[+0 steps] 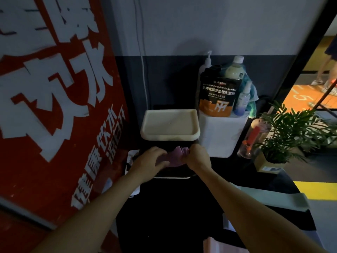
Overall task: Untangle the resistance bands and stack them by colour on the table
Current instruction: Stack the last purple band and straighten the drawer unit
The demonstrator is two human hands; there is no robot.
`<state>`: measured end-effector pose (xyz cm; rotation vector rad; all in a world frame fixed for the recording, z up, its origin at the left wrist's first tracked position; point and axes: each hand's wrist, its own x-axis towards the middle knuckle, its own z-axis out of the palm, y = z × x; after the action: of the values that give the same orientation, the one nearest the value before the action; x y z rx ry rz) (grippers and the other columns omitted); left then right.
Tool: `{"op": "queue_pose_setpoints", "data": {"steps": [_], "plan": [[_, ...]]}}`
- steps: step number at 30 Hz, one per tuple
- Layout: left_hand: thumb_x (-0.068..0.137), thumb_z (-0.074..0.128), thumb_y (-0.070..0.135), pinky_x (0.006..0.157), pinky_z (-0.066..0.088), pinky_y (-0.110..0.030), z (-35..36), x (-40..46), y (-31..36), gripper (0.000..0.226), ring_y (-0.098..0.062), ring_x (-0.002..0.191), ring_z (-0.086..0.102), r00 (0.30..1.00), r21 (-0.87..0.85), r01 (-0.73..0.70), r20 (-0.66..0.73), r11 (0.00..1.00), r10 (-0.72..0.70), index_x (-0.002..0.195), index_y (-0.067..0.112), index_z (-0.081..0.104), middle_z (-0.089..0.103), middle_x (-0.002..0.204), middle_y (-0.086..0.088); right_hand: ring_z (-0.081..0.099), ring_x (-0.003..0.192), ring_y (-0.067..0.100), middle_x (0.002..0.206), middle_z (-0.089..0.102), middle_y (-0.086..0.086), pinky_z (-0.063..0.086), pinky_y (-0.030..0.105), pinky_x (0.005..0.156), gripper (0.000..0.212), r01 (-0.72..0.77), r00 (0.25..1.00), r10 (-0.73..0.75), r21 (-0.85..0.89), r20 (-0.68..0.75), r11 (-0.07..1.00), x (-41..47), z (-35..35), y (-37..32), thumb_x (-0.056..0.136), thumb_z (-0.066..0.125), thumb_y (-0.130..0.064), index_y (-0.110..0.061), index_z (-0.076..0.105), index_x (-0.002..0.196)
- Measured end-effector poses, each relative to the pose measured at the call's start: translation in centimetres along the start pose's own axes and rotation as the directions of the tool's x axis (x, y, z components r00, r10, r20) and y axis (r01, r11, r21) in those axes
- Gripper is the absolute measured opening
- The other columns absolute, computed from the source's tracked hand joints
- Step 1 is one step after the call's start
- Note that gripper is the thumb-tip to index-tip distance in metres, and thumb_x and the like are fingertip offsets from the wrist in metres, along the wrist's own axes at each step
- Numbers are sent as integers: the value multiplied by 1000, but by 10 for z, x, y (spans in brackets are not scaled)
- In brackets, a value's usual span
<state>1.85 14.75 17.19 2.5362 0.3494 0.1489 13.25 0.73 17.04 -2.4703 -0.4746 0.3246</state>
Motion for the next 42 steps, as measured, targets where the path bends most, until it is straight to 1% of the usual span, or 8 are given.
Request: {"op": "queue_pose_setpoints", "data": {"steps": [3, 6, 13, 18, 25, 32, 37, 42], "plan": [[84, 67, 30, 100, 39, -27, 9, -6, 0, 54, -14, 126, 44, 984, 25, -7, 176, 1000, 2, 133, 21, 48, 46, 136, 3, 62, 86, 33, 91, 64, 14, 40, 30, 61, 27, 44, 999, -44, 1, -19, 999, -6, -4, 2, 84, 60, -32, -5, 60, 89], [88, 62, 19, 106, 31, -24, 18, -6, 2, 55, -17, 133, 38, 984, 143, -40, 180, 989, 14, 138, 20, 42, 40, 144, 2, 63, 83, 29, 87, 66, 10, 51, 35, 68, 19, 111, 994, -111, 47, -13, 993, -14, -13, 8, 78, 69, -24, -9, 64, 88], [92, 47, 11, 101, 38, -30, 31, -10, 2, 43, -17, 125, 46, 991, 184, -67, 127, 981, 44, 133, 24, 50, 52, 134, 1, 55, 102, 20, 116, 53, 4, 48, 34, 93, 44, 263, 965, -262, 112, -27, 958, -41, -32, 45, 76, 74, -23, -14, 60, 118], [82, 29, 29, 99, 41, -35, 24, -8, 9, 53, -17, 118, 51, 983, 170, -88, 175, 982, 58, 128, 23, 54, 55, 130, 1, 56, 108, 22, 123, 49, 4, 47, 37, 97, 57, 185, 980, -194, 163, 42, 969, -43, -27, 55, 77, 74, -16, -13, 50, 129], [90, 48, 19, 78, 27, -9, 11, 8, 15, 32, -15, 114, 53, 997, 187, -73, -4, 980, 75, 118, 13, 62, 59, 123, -1, 64, 94, 23, 111, 59, 6, 52, 42, 87, 40, 174, 985, -171, 202, -33, 964, -21, -21, 48, 78, 71, -10, -11, 58, 116], [61, 83, 11, 84, 47, -33, 8, 24, 13, 57, -23, 105, 59, 951, 362, -23, -279, 932, 132, 115, 14, 62, 59, 115, -1, 55, 110, 26, 123, 51, 8, 46, 35, 88, 58, 209, 976, -196, 163, -93, 964, 8, -22, 42, 75, 75, -12, -8, 49, 126], [82, 66, 14, 104, 30, -28, 8, 44, 10, 53, -19, 125, 44, 959, 319, -11, -266, 948, 100, 133, 15, 50, 50, 135, 2, 47, 122, 24, 132, 49, 7, 40, 30, 92, 67, 201, 980, -196, 169, -47, 965, 28, -22, 39, 77, 74, -14, -12, 40, 134], [70, 76, 6, 83, 51, -38, 11, 55, 5, 39, -28, 98, 60, 938, 302, -41, -315, 952, 141, 108, 10, 66, 65, 107, -4, 50, 122, 24, 129, 57, 7, 41, 30, 93, 66, 164, 986, -159, 278, -40, 947, 43, -17, 37, 75, 75, -10, -13, 43, 132]]}}
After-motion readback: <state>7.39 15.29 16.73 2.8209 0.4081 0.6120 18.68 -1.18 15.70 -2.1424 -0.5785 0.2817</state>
